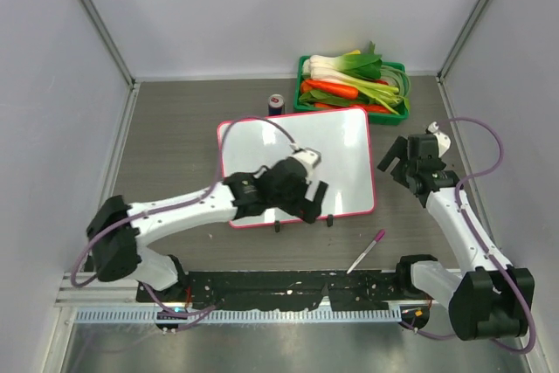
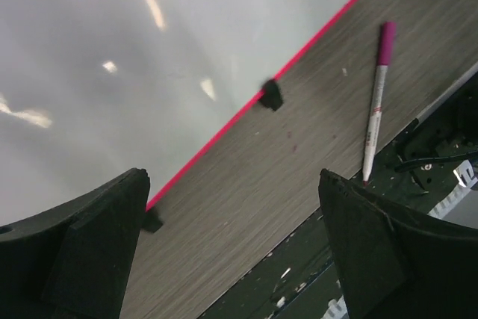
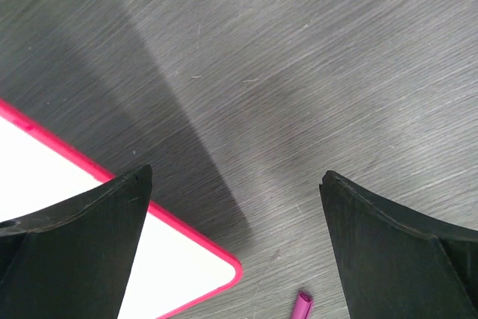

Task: Write a sentence on the whiteboard
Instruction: Pick up the whiteboard marker without the cap from the center of the board.

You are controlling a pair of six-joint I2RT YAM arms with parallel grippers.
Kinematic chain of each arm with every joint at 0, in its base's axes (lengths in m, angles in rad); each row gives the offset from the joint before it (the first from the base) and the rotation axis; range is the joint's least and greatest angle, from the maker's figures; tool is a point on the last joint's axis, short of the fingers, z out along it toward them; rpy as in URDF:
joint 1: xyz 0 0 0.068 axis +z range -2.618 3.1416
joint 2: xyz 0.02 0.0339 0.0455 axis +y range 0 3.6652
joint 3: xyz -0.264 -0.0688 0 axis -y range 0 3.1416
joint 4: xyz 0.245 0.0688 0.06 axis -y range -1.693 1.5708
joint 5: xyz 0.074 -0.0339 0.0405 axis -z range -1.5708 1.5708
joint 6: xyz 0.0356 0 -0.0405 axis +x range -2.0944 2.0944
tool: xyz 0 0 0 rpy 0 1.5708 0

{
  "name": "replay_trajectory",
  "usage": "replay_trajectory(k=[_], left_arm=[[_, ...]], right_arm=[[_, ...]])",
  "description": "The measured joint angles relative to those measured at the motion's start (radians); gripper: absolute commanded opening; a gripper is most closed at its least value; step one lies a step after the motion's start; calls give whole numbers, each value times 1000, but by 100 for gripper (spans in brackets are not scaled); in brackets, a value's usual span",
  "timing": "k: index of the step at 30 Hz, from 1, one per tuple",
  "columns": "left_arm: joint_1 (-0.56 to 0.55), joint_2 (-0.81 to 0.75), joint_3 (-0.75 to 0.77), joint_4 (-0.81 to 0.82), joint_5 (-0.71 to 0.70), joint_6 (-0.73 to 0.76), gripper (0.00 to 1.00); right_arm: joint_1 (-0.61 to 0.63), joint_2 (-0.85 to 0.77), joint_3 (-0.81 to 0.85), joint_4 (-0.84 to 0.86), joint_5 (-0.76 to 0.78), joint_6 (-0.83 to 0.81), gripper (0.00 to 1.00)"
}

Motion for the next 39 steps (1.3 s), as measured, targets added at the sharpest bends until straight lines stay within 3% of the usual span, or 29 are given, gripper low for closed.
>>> replay_trajectory(k=[7, 14, 20, 28, 30, 39], left_arm=[[-296, 412, 316, 1, -150, -8, 91], [-434, 709, 528, -6, -188, 12, 84], [-461, 758, 541, -1, -201, 10, 72], [-460, 761, 501, 24, -251, 4, 11], [-460, 756, 488, 37, -266, 0, 1], [-447, 719, 435, 72, -269, 10, 0]], right_arm=[[-114, 74, -8, 21, -55, -3, 100], [-278, 141, -32, 39, -161, -18, 99], [-332, 144, -64, 58, -240, -22, 99], [-337, 144, -72, 73, -287, -28, 99], [-337, 143, -72, 75, -293, -29, 99], [-337, 64, -72, 73, -329, -43, 98]])
